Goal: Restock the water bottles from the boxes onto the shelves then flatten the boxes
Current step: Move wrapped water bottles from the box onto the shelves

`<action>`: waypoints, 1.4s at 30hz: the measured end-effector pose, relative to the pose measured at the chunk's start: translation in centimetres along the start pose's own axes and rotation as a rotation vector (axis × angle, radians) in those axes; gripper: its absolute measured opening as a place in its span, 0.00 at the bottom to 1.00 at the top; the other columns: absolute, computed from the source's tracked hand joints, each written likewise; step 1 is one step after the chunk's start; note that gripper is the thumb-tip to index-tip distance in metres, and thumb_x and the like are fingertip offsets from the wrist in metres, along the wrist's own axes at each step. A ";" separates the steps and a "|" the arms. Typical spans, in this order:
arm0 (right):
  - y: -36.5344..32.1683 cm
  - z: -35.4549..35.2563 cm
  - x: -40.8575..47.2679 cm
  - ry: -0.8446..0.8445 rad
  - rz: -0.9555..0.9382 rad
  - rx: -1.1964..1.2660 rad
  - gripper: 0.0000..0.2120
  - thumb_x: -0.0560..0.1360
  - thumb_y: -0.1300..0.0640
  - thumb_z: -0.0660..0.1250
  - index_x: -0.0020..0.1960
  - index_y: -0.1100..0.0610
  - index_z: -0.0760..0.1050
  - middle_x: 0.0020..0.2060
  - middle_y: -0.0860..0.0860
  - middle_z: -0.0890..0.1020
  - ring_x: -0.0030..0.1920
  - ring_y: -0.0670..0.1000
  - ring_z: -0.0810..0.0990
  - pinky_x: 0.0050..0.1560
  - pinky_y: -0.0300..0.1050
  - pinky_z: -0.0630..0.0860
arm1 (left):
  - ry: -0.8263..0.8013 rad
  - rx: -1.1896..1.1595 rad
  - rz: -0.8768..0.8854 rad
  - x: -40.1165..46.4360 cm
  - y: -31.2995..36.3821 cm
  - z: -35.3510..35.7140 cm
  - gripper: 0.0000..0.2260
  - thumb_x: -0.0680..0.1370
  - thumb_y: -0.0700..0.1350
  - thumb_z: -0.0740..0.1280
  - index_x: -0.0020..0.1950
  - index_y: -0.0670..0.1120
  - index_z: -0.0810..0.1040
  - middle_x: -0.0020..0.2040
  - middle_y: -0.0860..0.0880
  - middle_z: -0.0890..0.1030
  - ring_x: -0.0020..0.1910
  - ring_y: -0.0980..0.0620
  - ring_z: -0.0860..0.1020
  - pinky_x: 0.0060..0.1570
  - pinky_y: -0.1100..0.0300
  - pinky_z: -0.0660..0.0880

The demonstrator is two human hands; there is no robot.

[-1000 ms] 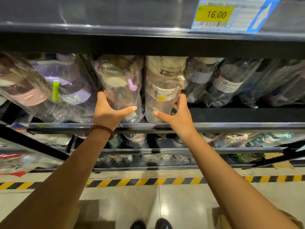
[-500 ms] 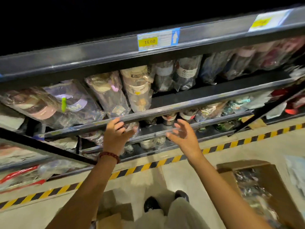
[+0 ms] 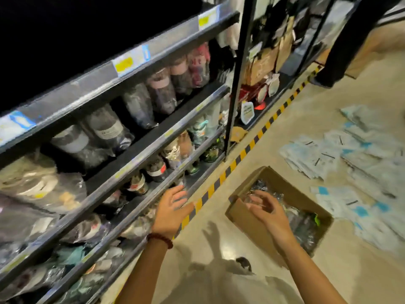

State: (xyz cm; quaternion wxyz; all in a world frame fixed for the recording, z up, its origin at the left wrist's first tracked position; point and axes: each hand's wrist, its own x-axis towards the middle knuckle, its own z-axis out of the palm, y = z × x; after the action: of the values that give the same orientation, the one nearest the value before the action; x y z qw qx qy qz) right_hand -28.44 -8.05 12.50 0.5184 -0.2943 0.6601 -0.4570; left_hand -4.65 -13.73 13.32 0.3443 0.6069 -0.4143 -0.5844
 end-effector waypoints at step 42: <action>20.7 -26.4 19.4 0.710 0.584 0.263 0.13 0.70 0.67 0.71 0.53 0.62 0.74 0.41 0.49 0.76 0.46 0.48 0.75 0.55 0.46 0.73 | -0.730 0.779 -0.306 25.7 -13.9 44.0 0.28 0.69 0.42 0.75 0.66 0.44 0.70 0.59 0.46 0.77 0.57 0.49 0.77 0.56 0.56 0.75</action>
State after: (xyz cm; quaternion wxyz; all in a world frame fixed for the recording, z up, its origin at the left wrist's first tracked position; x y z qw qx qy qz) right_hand -57.45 -8.39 -13.20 0.4004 0.1462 0.7880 -0.4442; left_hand -47.70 -28.22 -13.67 -0.1605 0.5009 -0.5993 -0.6035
